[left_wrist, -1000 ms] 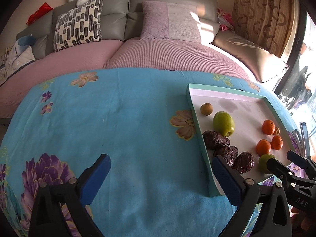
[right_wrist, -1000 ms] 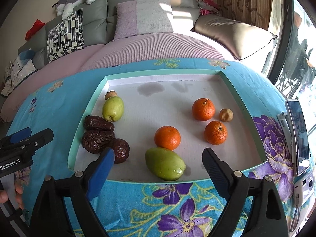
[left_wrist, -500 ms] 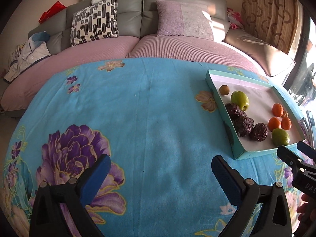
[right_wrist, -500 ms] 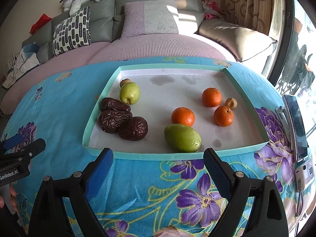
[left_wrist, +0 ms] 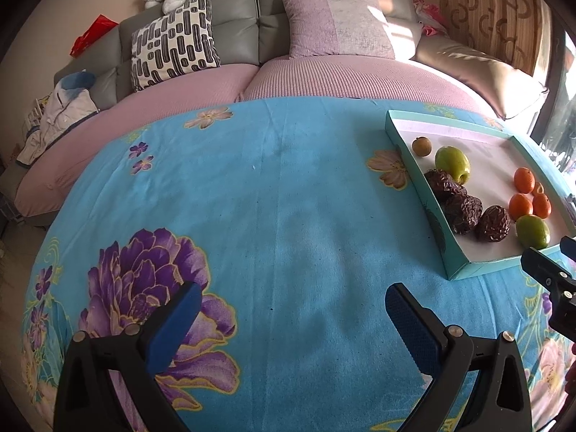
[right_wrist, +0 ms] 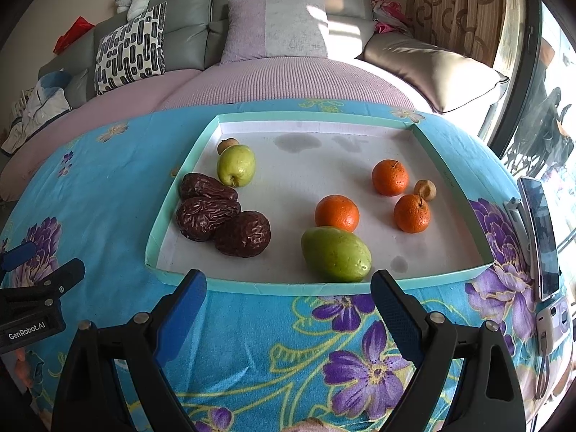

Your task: Organize fruits

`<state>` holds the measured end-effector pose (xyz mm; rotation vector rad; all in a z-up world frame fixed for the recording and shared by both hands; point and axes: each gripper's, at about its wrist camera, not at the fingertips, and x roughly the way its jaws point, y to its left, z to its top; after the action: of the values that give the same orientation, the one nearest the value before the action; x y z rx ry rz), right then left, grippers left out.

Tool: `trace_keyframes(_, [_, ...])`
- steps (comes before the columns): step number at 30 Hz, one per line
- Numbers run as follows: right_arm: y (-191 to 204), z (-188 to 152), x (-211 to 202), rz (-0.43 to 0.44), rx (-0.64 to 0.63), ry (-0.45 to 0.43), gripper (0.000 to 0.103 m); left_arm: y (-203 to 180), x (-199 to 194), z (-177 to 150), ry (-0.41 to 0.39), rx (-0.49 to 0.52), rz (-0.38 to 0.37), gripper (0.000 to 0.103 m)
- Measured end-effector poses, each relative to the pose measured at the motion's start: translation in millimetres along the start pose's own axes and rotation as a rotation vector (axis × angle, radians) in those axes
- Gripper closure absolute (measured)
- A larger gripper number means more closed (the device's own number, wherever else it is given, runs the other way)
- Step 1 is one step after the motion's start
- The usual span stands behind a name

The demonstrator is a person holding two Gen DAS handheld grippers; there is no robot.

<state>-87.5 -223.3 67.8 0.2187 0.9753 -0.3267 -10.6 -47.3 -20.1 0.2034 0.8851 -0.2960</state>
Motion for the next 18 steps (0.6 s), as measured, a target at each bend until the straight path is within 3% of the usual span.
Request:
trace_keyframes(6, [-0.3, -1.6, 3.7, 0.003, -0.002, 0.022, 0.010, 1.2, 5.8, -0.6, 0.024, -0.036, -0.022, 0.000])
trace_keyframes(18, [-1.9, -3.3, 4.5, 0.008, 0.003, 0.032, 0.010, -3.8, 2.2, -1.7, 0.006, -0.020, 0.050, 0.000])
